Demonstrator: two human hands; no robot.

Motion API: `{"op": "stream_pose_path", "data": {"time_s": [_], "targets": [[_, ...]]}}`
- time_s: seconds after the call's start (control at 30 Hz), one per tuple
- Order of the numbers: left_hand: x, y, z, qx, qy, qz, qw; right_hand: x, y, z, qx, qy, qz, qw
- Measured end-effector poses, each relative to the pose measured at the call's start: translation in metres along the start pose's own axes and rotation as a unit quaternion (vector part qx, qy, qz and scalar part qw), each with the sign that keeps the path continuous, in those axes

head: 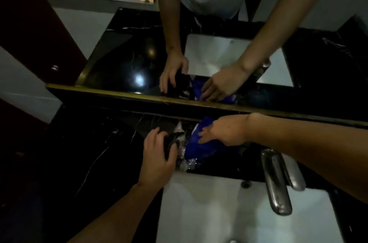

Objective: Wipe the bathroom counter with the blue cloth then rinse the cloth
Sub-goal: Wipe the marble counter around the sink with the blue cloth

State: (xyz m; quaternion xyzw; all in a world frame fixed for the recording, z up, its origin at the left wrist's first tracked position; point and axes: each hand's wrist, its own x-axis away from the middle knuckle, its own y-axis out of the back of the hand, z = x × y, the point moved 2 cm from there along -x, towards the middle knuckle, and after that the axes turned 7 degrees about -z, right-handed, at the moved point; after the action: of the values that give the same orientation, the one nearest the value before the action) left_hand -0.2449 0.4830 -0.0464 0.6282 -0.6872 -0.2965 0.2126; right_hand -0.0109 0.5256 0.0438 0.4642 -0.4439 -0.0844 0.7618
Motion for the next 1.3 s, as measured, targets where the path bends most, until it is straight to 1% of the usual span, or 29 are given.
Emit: {"op": "stream_pose_path", "data": {"time_s": [0.07, 0.1, 0.13, 0.17, 0.2, 0.23, 0.27, 0.33, 0.37, 0.4, 0.43, 0.47, 0.5, 0.53, 0.57, 0.6, 0.67, 0.7, 0.73, 0.77, 0.8, 0.83, 0.87, 1.0, 1.1, 1.2, 1.23, 1.27, 1.3], "targets": [[0.021, 0.018, 0.024, -0.111, -0.037, 0.019, 0.993, 0.006, 0.007, 0.026, -0.019, -0.055, -0.004, 0.998], [0.032, 0.030, 0.039, -0.166, -0.062, 0.032, 0.984, 0.011, 0.009, 0.040, -0.041, -0.095, -0.023, 0.994], [0.044, 0.042, 0.054, -0.206, -0.077, 0.047, 0.974, 0.014, 0.010, 0.052, -0.077, -0.150, -0.059, 0.984], [0.054, 0.053, 0.067, -0.235, -0.091, 0.059, 0.966, 0.018, 0.008, 0.061, -0.134, -0.210, -0.114, 0.962], [0.062, 0.061, 0.077, -0.259, -0.106, 0.072, 0.957, 0.023, 0.002, 0.070, -0.210, -0.270, -0.180, 0.922], [0.067, 0.066, 0.083, -0.276, -0.115, 0.085, 0.950, 0.028, -0.009, 0.078, -0.294, -0.322, -0.254, 0.863], [0.070, 0.070, 0.086, -0.285, -0.118, 0.093, 0.947, 0.031, -0.022, 0.090, -0.378, -0.369, -0.319, 0.786], [0.071, 0.073, 0.088, -0.289, -0.119, 0.099, 0.945, 0.035, -0.051, 0.120, -0.508, -0.440, -0.419, 0.611], [0.071, 0.073, 0.086, -0.289, -0.118, 0.103, 0.944, 0.037, -0.063, 0.134, -0.547, -0.468, -0.461, 0.519], [0.071, 0.073, 0.085, -0.290, -0.114, 0.106, 0.944, 0.037, -0.074, 0.146, -0.564, -0.495, -0.494, 0.439], [0.071, 0.074, 0.085, -0.288, -0.112, 0.105, 0.945, 0.035, -0.083, 0.155, -0.561, -0.521, -0.523, 0.375], [0.071, 0.074, 0.085, -0.285, -0.111, 0.105, 0.946, 0.034, -0.089, 0.159, -0.546, -0.550, -0.541, 0.325], [0.071, 0.074, 0.085, -0.283, -0.111, 0.104, 0.947, 0.031, -0.090, 0.159, -0.528, -0.575, -0.552, 0.292], [0.070, 0.074, 0.085, -0.283, -0.112, 0.102, 0.947, 0.026, -0.089, 0.156, -0.508, -0.592, -0.559, 0.281], [0.070, 0.074, 0.085, -0.285, -0.113, 0.096, 0.947, 0.021, -0.084, 0.151, -0.485, -0.599, -0.562, 0.299], [0.069, 0.072, 0.086, -0.288, -0.115, 0.089, 0.947, 0.012, -0.080, 0.144, -0.459, -0.603, -0.554, 0.344], [0.070, 0.070, 0.086, -0.287, -0.117, 0.075, 0.948, -0.011, -0.072, 0.130, -0.400, -0.604, -0.506, 0.469], [0.070, 0.068, 0.086, -0.284, -0.120, 0.067, 0.949, -0.024, -0.072, 0.122, -0.368, -0.602, -0.478, 0.523], [0.070, 0.068, 0.086, -0.279, -0.124, 0.058, 0.950, -0.036, -0.074, 0.115, -0.344, -0.598, -0.457, 0.561], [0.069, 0.067, 0.087, -0.276, -0.126, 0.049, 0.951, -0.049, -0.078, 0.109, -0.323, -0.597, -0.443, 0.586], [0.069, 0.067, 0.087, -0.277, -0.129, 0.042, 0.951, -0.059, -0.082, 0.103, -0.301, -0.600, -0.430, 0.603], [0.068, 0.066, 0.088, -0.279, -0.133, 0.041, 0.950, -0.068, -0.084, 0.098, -0.281, -0.607, -0.423, 0.611], [0.068, 0.065, 0.088, -0.281, -0.136, 0.042, 0.949, -0.075, -0.084, 0.095, -0.265, -0.615, -0.424, 0.610], [0.068, 0.064, 0.090, -0.286, -0.138, 0.037, 0.947, -0.093, -0.073, 0.090, -0.225, -0.648, -0.457, 0.567], [0.068, 0.063, 0.089, -0.290, -0.143, 0.028, 0.946, -0.105, -0.064, 0.086, -0.243, -0.665, -0.462, 0.534], [0.067, 0.064, 0.087, -0.301, -0.139, 0.026, 0.943, -0.120, -0.054, 0.086, -0.270, -0.665, -0.469, 0.515], [0.067, 0.065, 0.085, -0.305, -0.137, 0.032, 0.942, -0.125, -0.050, 0.089, -0.269, -0.656, -0.471, 0.525], [0.067, 0.066, 0.084, -0.308, -0.135, 0.038, 0.941, -0.131, -0.048, 0.096, -0.255, -0.630, -0.480, 0.555], [0.067, 0.066, 0.083, -0.311, -0.133, 0.044, 0.940, -0.136, -0.046, 0.107, -0.236, -0.580, -0.493, 0.604]]}}
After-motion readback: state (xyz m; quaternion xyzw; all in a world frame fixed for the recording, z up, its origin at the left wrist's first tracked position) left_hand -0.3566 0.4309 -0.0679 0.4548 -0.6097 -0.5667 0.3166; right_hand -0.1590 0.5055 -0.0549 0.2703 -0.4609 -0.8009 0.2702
